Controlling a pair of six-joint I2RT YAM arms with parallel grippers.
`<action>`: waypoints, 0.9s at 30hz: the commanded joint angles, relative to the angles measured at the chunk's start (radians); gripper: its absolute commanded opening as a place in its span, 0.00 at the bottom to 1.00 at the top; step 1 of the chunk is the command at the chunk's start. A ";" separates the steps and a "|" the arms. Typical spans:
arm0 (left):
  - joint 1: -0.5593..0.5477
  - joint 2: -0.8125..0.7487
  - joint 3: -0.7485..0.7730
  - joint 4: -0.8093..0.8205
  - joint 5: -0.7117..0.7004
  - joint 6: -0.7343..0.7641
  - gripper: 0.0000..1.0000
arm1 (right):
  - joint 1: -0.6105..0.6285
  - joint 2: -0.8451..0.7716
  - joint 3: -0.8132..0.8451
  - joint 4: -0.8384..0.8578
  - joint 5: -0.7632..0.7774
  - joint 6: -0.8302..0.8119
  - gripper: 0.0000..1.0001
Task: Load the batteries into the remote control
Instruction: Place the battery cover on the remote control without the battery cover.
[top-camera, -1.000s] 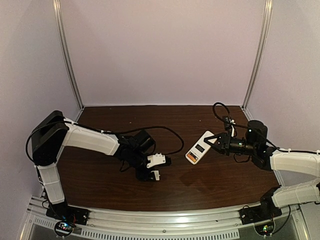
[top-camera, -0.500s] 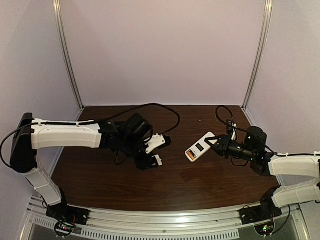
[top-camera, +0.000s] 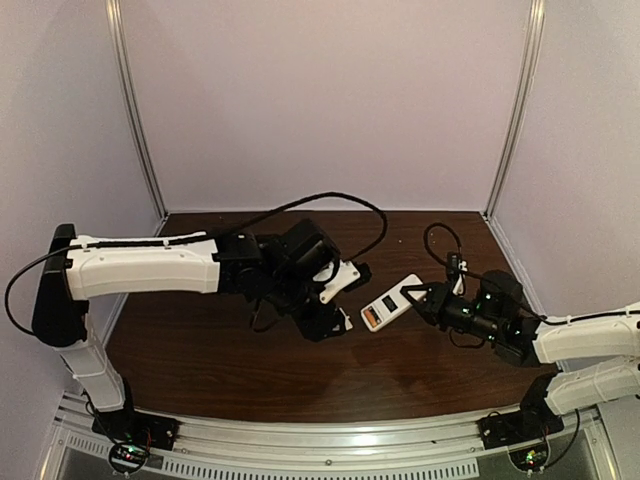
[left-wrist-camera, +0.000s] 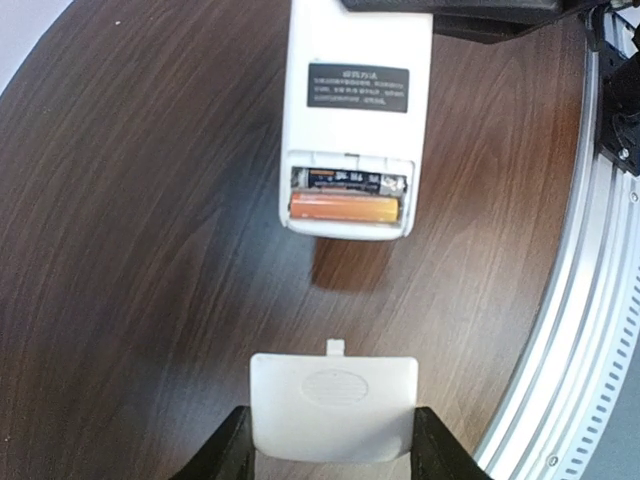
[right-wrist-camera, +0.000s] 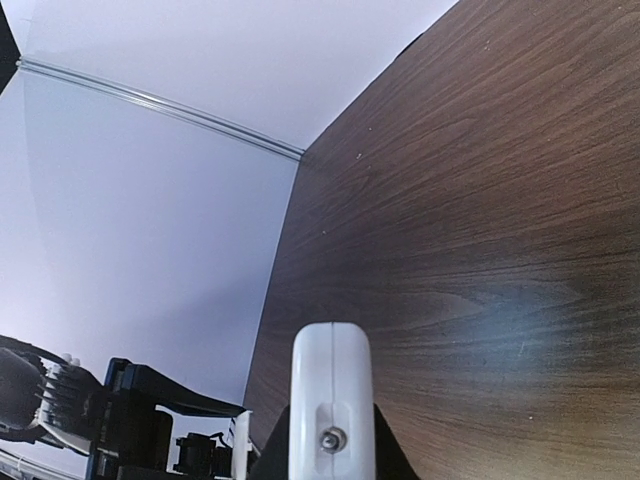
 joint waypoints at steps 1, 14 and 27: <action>-0.018 0.052 0.047 -0.034 -0.002 -0.020 0.31 | 0.066 0.014 -0.034 0.114 0.130 0.039 0.00; -0.024 0.114 0.103 -0.057 0.010 0.005 0.32 | 0.181 0.145 -0.049 0.289 0.201 0.099 0.00; -0.029 0.147 0.124 -0.057 -0.002 0.032 0.33 | 0.222 0.213 -0.030 0.354 0.187 0.128 0.00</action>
